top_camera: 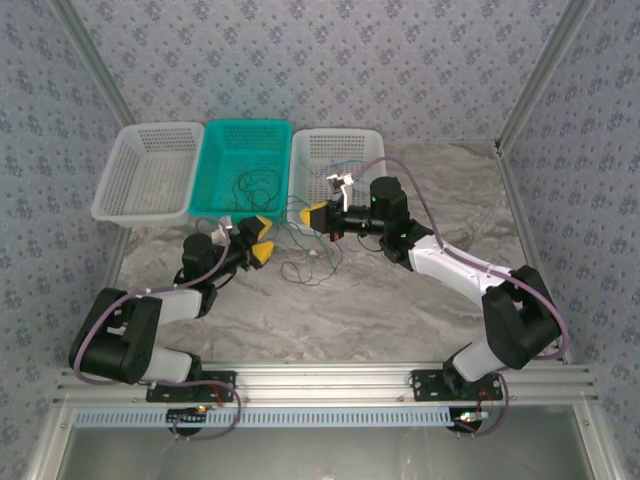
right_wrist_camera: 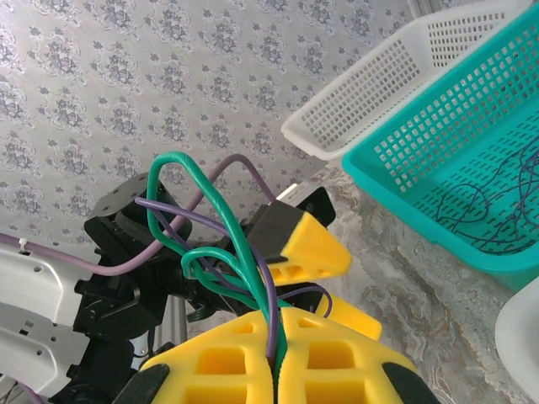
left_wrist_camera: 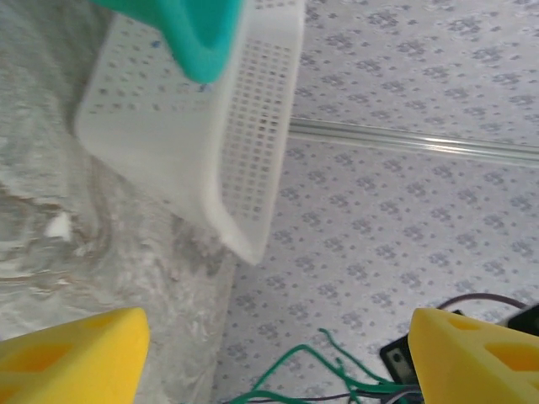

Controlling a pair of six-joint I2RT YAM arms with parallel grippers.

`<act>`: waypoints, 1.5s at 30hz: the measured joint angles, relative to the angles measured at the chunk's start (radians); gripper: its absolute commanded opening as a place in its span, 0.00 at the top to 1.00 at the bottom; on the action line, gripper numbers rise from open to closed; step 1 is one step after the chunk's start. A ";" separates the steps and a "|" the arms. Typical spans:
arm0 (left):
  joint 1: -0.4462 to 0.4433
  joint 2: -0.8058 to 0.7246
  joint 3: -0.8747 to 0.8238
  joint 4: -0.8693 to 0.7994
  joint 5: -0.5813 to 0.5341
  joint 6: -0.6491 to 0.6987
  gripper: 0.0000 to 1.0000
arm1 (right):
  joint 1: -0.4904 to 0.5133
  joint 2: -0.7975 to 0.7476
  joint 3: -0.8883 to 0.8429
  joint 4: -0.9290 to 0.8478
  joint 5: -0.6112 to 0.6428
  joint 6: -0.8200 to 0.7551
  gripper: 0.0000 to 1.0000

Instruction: Untangle the cables

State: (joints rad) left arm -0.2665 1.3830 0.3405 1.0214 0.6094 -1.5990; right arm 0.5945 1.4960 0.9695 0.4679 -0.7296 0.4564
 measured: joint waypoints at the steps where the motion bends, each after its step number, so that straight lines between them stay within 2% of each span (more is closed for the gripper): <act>1: -0.005 0.000 0.010 0.005 0.000 -0.016 0.35 | 0.000 0.000 0.000 0.001 0.000 0.000 1.00; 2: -0.013 0.000 0.022 0.011 0.000 -0.032 0.42 | 0.000 0.000 0.000 0.003 0.000 0.000 1.00; 5: -0.039 0.015 0.053 0.044 0.004 -0.072 0.53 | 0.003 0.000 0.000 0.011 0.009 0.000 1.00; 7: -0.054 0.040 0.067 0.068 0.003 -0.101 0.66 | 0.006 0.000 0.000 0.022 0.013 0.000 1.00; 11: -0.070 0.082 0.074 0.103 0.002 -0.147 1.00 | 0.012 0.000 0.000 0.038 0.027 -0.004 1.00; 16: -0.067 0.066 0.076 0.061 -0.002 -0.108 1.00 | 0.015 0.000 -0.014 0.037 0.045 -0.014 1.00; 20: -0.048 -0.051 0.076 -0.094 -0.012 -0.009 1.00 | 0.015 -0.002 -0.042 0.036 0.053 -0.019 1.00; 24: 0.000 -0.272 0.113 -0.391 -0.051 0.163 1.00 | 0.015 -0.008 -0.076 0.023 0.065 -0.025 0.95; 27: 0.026 -0.452 0.200 -0.659 -0.124 0.335 1.00 | 0.019 -0.010 -0.103 0.018 0.080 -0.027 0.90; 29: 0.032 -0.537 0.260 -0.770 -0.158 0.424 1.00 | 0.029 -0.007 -0.118 -0.001 0.099 -0.030 0.86; 30: 0.034 -0.565 0.285 -0.801 -0.165 0.457 1.00 | 0.039 -0.001 -0.119 -0.020 0.110 -0.029 0.84; 33: 0.037 -0.596 0.337 -0.841 -0.166 0.523 1.00 | 0.077 0.033 -0.120 -0.050 0.115 -0.013 0.67; 40: 0.034 -0.552 0.389 -0.903 -0.142 0.625 1.00 | 0.139 0.031 -0.128 -0.145 0.178 -0.013 0.31; 42: 0.024 -0.552 0.399 -0.931 -0.142 0.653 1.00 | 0.134 -0.015 -0.128 -0.179 0.212 -0.040 0.27; 45: -0.004 -0.558 0.403 -0.953 -0.146 0.684 1.00 | 0.138 -0.092 -0.104 -0.226 0.247 -0.125 0.27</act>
State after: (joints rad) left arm -0.2707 0.8246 0.7437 0.0681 0.4637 -0.9154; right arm 0.7330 1.4036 0.8658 0.2420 -0.4828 0.3313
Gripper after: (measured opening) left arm 0.042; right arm 0.730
